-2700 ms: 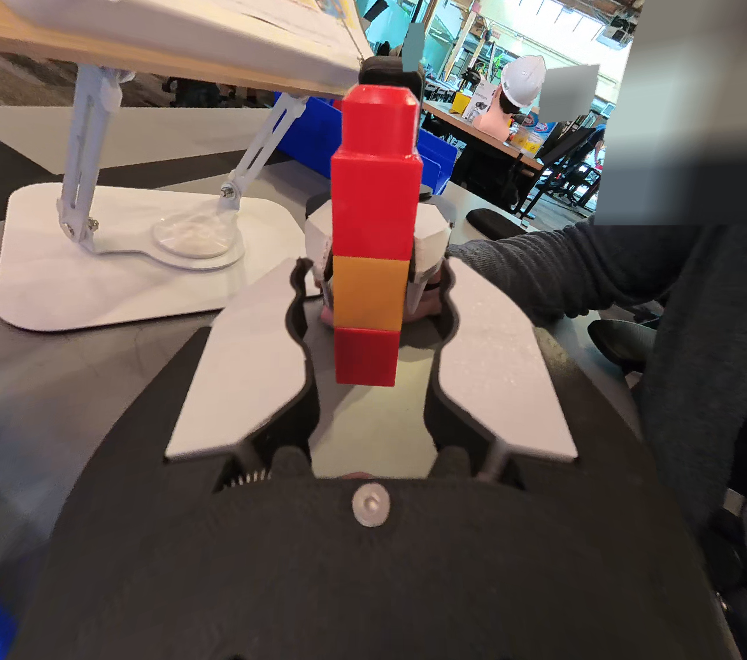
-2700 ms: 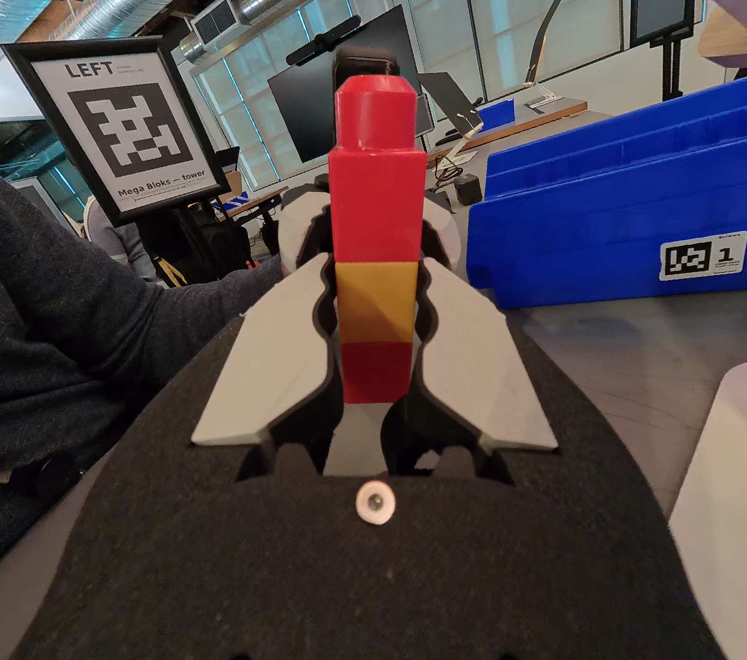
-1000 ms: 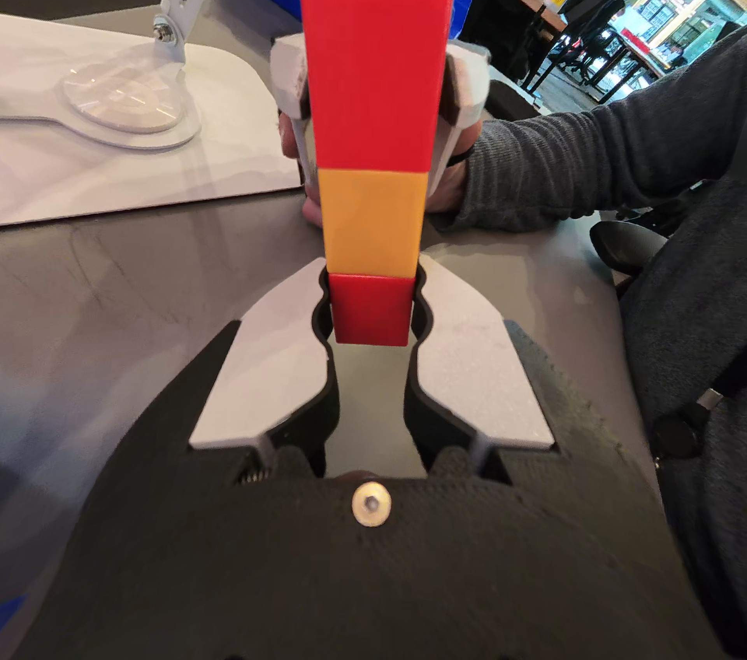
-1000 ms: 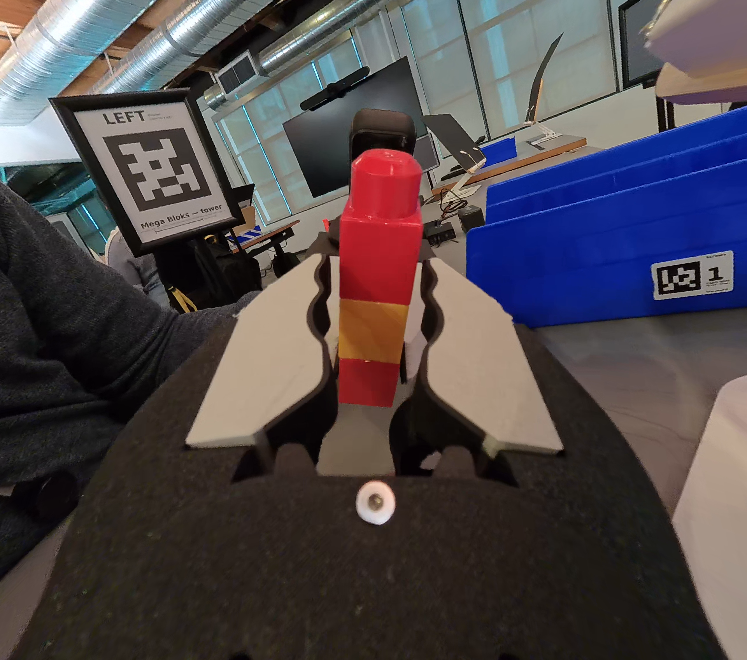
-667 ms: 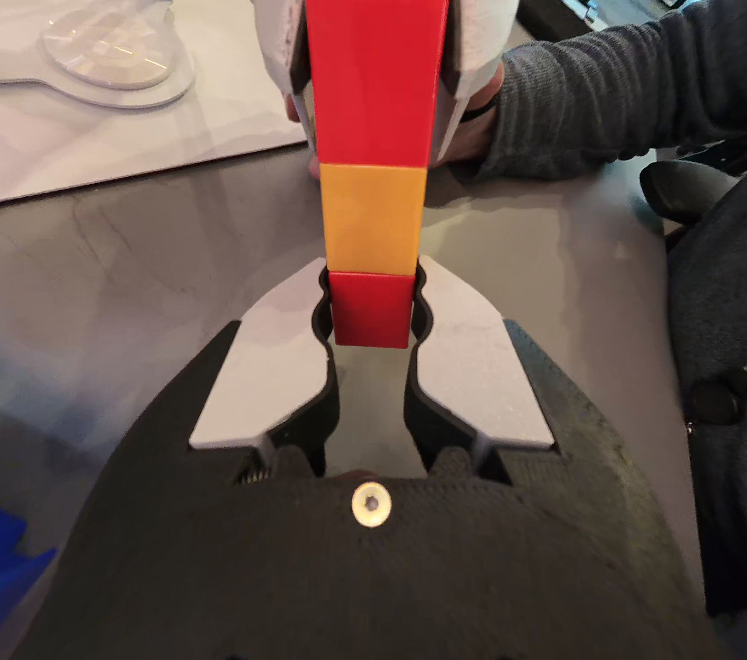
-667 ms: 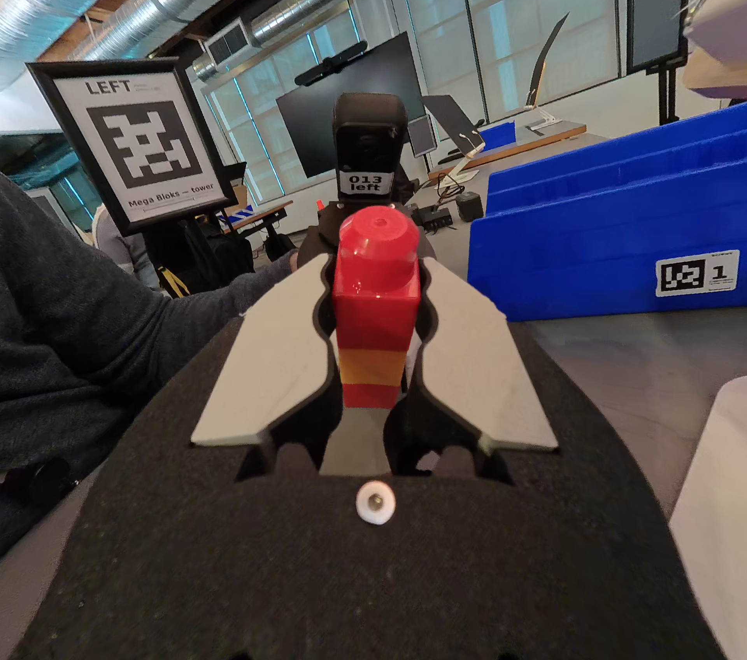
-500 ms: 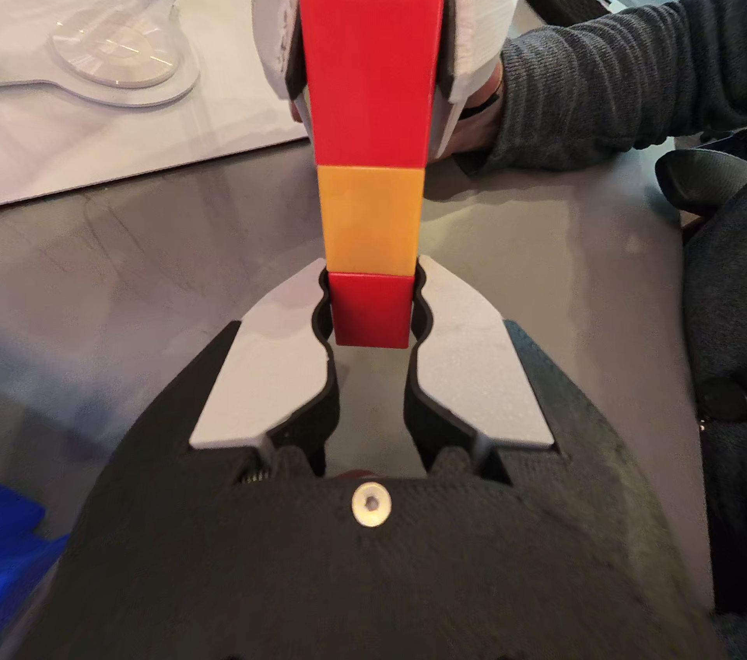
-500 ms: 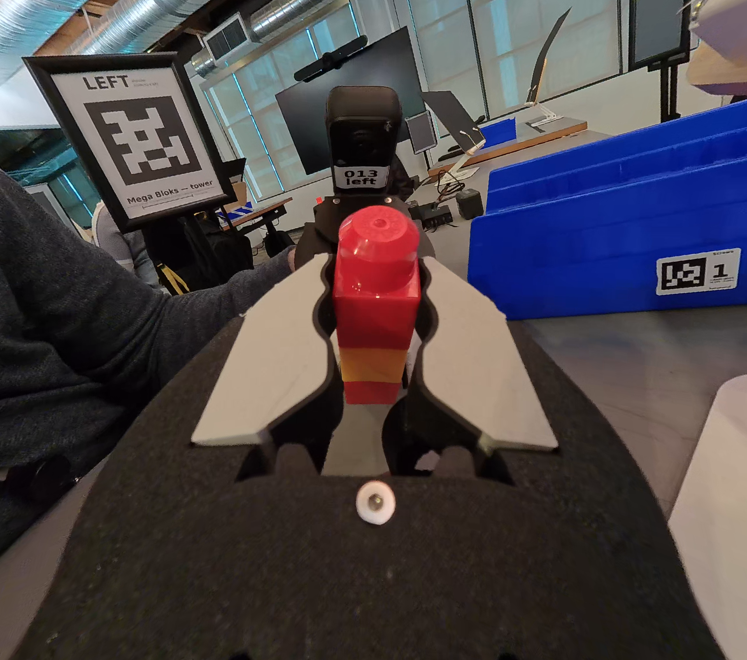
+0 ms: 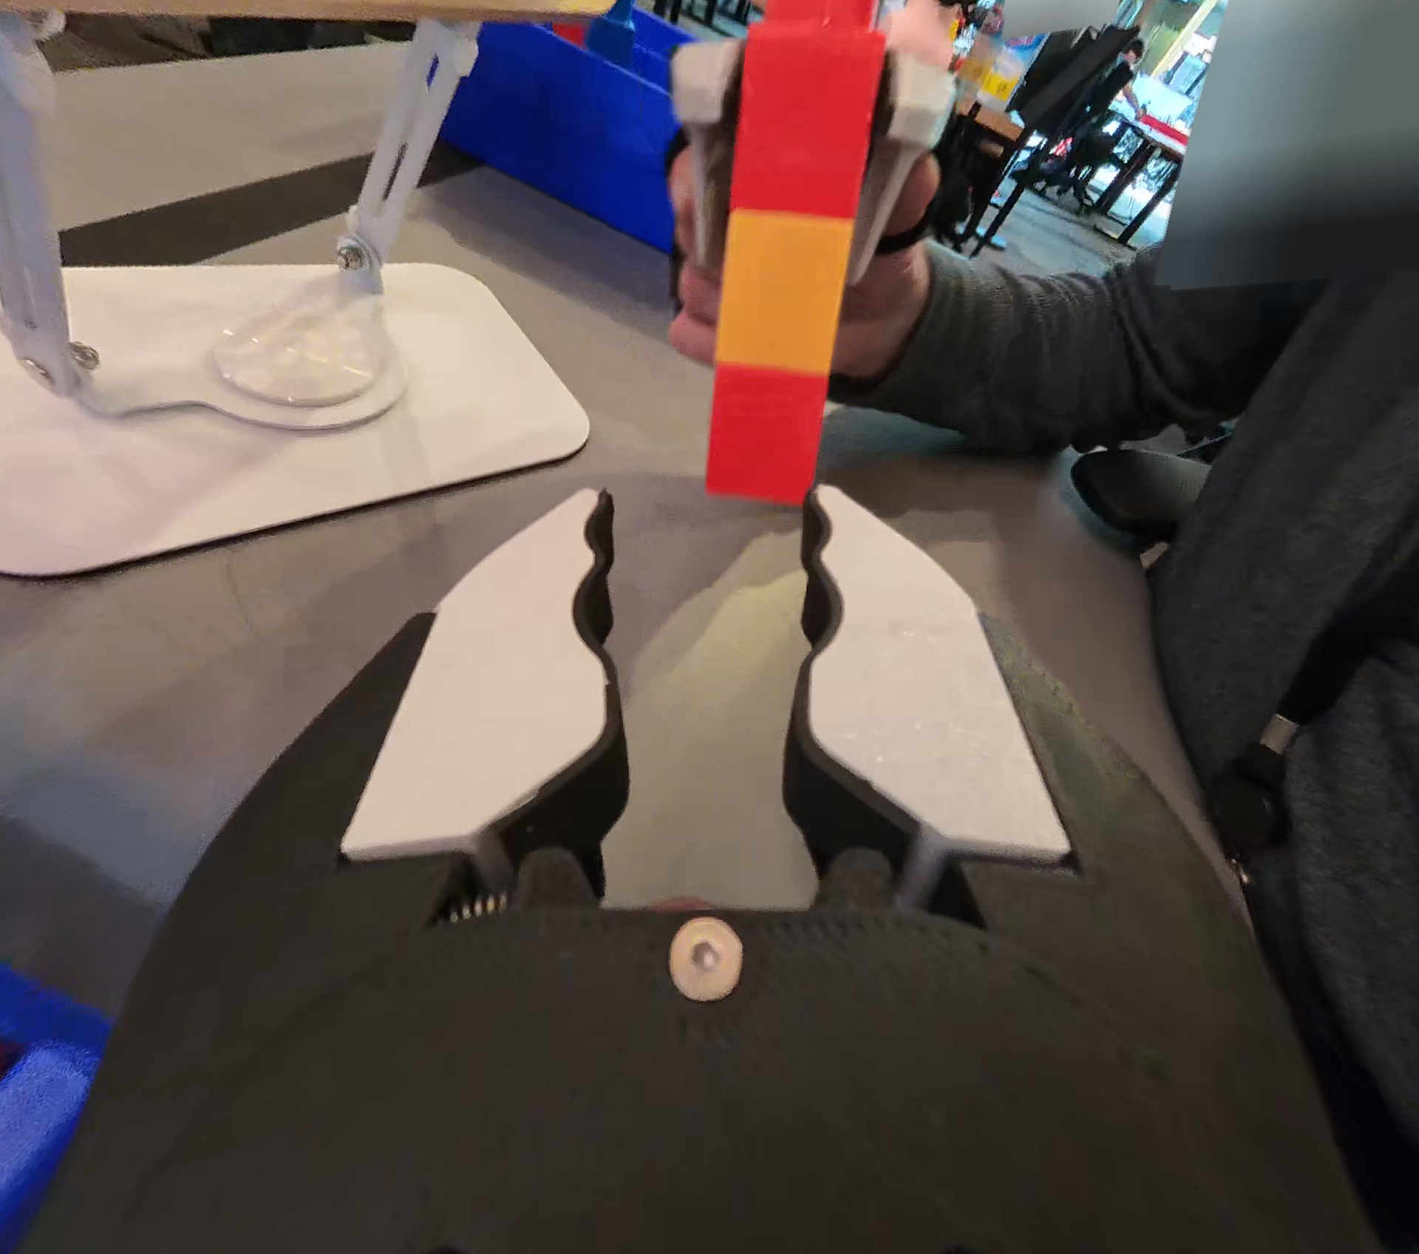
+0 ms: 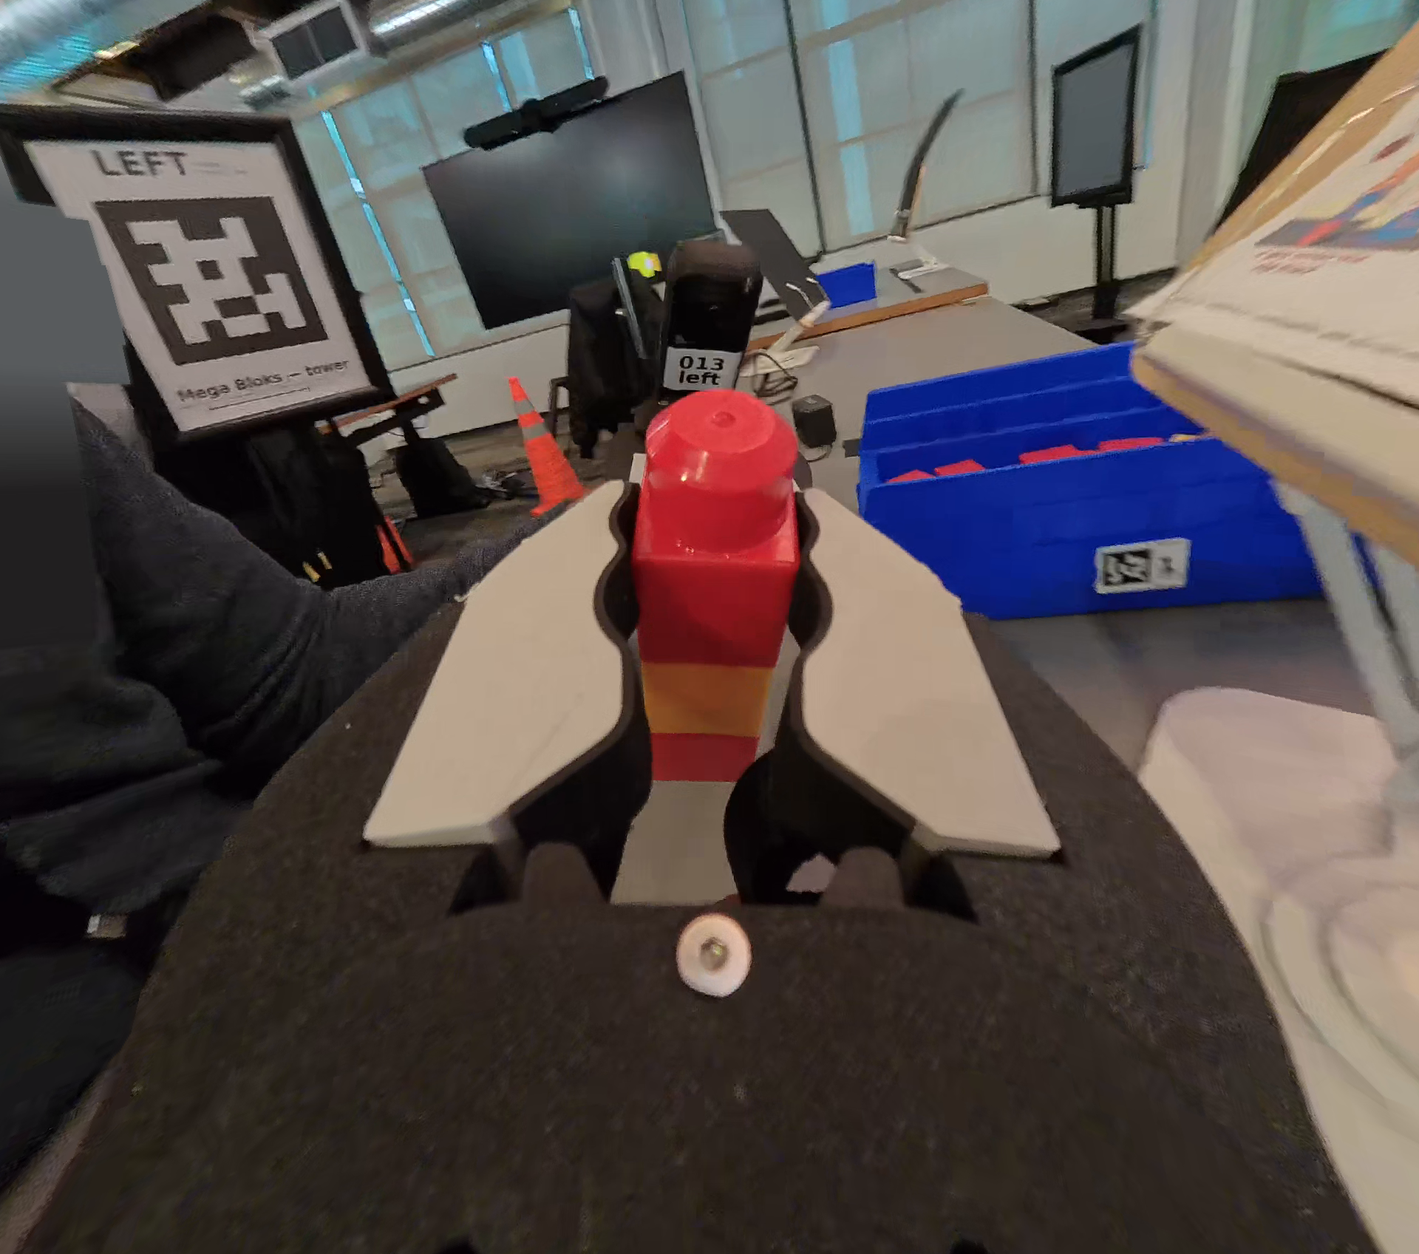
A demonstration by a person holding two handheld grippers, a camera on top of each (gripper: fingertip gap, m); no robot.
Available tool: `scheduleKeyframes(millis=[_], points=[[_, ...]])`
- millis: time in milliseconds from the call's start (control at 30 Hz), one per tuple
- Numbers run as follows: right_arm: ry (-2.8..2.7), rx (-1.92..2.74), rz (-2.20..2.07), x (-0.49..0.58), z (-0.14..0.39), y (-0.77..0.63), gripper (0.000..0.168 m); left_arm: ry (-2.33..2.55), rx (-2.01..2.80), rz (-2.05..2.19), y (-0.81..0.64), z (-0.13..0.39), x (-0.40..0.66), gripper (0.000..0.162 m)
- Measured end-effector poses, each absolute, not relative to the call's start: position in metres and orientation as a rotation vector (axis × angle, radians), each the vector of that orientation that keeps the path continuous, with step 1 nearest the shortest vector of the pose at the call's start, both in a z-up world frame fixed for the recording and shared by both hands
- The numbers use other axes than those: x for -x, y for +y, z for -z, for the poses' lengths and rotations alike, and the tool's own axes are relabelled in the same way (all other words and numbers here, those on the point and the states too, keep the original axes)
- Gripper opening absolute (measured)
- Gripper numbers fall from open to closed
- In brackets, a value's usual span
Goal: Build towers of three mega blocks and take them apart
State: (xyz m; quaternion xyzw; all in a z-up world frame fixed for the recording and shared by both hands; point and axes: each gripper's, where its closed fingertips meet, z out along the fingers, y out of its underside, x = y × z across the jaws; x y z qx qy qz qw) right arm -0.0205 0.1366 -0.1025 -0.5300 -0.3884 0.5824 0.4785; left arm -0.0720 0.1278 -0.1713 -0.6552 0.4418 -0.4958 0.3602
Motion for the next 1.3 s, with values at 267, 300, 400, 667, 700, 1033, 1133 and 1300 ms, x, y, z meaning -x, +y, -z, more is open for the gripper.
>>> scheduleKeyframes(millis=[267,300,400,667,700,1033,1133,1300], points=[[-0.746,1.426,-0.871,-0.161,0.022,0.147,0.036,1.097,1.660,1.282,0.133,0.166,0.073,0.040],[-0.699,1.443,-0.783,-0.190,0.015,0.152,0.035,1.096,1.649,1.289,0.132,0.164,0.073,0.039],[-0.554,1.548,-0.521,-0.267,0.022,0.174,0.036,1.083,1.631,1.305,0.132,0.162,0.070,0.038],[-0.206,1.803,-0.144,-0.386,0.113,0.238,0.036,1.057,1.646,1.311,0.137,0.168,0.067,0.036],[-0.184,1.825,-0.131,-0.392,0.123,0.245,0.037,1.056,1.648,1.313,0.137,0.169,0.067,0.036],[-0.071,1.957,-0.056,-0.426,0.186,0.275,0.037,1.046,1.676,1.311,0.142,0.177,0.069,0.035],[-0.063,1.986,-0.029,-0.431,0.187,0.273,0.037,1.051,1.680,1.313,0.141,0.178,0.069,0.035],[-0.070,2.000,-0.020,-0.429,0.189,0.269,0.046,1.060,1.677,1.313,0.140,0.178,0.068,0.035]])
